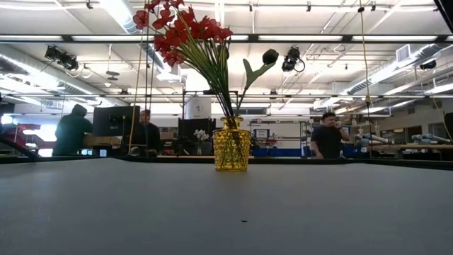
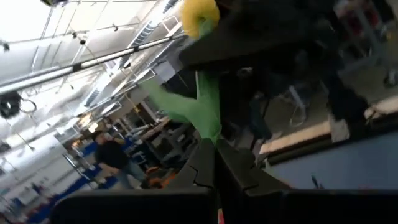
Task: Sort flowers into vase by color
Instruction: Put the yellow tulip into the transparent vase
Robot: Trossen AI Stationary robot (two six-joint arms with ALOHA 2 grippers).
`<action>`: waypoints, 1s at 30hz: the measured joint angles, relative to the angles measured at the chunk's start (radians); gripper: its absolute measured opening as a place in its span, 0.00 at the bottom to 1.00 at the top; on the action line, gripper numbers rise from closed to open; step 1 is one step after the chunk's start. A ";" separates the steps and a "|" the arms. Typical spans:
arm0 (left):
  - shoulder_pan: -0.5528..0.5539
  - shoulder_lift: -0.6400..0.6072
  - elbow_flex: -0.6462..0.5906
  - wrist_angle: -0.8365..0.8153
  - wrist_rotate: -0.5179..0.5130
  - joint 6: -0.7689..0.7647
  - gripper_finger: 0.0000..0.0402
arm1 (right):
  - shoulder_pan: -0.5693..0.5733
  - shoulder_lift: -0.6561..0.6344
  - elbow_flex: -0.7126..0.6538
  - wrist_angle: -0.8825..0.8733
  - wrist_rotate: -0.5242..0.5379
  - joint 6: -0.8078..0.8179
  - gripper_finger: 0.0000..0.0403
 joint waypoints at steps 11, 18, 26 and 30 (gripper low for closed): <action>0.000 0.046 -0.001 0.013 -0.079 0.099 0.02 | -0.020 0.000 0.000 -0.046 0.042 0.053 0.03; -0.001 0.028 0.010 0.015 -0.100 -0.111 0.13 | -0.029 -0.002 0.000 -0.059 0.055 -0.034 0.01; 0.003 0.020 0.177 -0.473 0.005 -0.562 0.43 | -0.051 -0.002 0.094 -0.293 -0.008 -0.095 0.01; 0.052 0.038 0.268 -0.626 0.115 -0.724 0.49 | -0.071 0.000 0.126 -0.303 -0.164 -0.118 0.01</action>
